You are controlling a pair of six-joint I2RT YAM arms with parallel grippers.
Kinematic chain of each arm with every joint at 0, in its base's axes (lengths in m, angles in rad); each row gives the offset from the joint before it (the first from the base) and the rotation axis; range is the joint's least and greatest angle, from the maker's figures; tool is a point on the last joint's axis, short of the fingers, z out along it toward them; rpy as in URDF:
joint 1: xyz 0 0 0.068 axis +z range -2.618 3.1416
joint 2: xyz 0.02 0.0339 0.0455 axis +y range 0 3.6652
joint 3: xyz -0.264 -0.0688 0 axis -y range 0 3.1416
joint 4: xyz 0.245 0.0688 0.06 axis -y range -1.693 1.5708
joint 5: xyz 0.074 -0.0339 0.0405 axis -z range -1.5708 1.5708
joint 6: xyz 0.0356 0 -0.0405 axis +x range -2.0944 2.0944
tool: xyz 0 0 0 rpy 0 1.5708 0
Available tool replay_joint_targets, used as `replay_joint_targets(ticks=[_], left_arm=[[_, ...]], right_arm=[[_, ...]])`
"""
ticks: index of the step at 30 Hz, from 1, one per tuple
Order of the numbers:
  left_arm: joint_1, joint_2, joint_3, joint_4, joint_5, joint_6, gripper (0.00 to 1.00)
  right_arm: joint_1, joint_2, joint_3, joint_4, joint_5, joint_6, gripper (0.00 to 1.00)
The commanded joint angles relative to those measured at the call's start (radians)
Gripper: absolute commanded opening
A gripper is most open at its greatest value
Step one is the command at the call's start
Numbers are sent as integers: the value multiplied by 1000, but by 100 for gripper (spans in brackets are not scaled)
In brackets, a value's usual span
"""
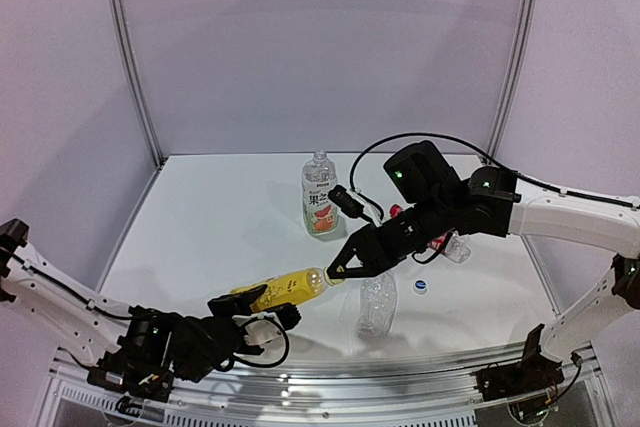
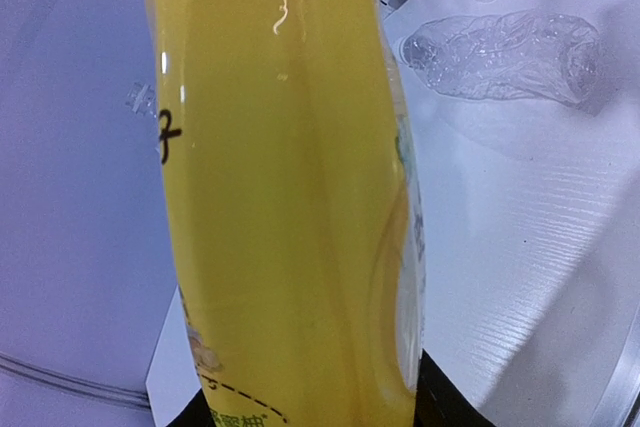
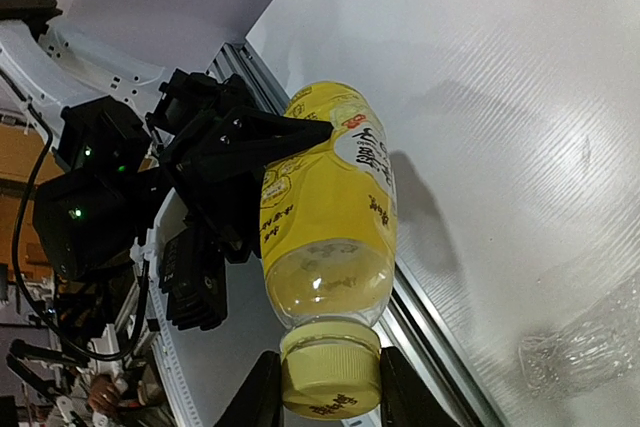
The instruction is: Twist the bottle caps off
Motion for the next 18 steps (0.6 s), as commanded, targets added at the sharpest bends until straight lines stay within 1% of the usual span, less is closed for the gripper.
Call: replay_joint_targets(ticks=[1,2,4,6,7,9,12,14,15,18], left_arm=[[-2,-13,19,18,-7,-9,0],[-2,-14,18,16,-1,-14,0],[3,-22,16,11,13,-24,0],[9,-35,11,5,35,-36,0],[12,-43,10,-3,49,-46,0],[20,-63,9,-19,71,-65,0],[29,-91,3,-28,92,-78,0],[32,-99,2,-34,100,-84,0],[32,-104,2,-36,105,-86,0],[34,-92,7,-42,109,-89,0]], right_arm=[[-3,6,-8,2,-29,-53,19],[-3,2,-7,-2,-26,-89,15],[0,-13,-7,-5,-12,-180,11],[5,-45,-20,9,30,-295,10],[15,-67,-32,22,68,-367,10],[50,-120,-82,64,174,-563,7],[145,-192,-201,162,339,-892,7],[200,-237,-313,274,412,-1112,12],[217,-250,-358,332,442,-1189,13],[233,-248,-383,388,460,-1289,16]])
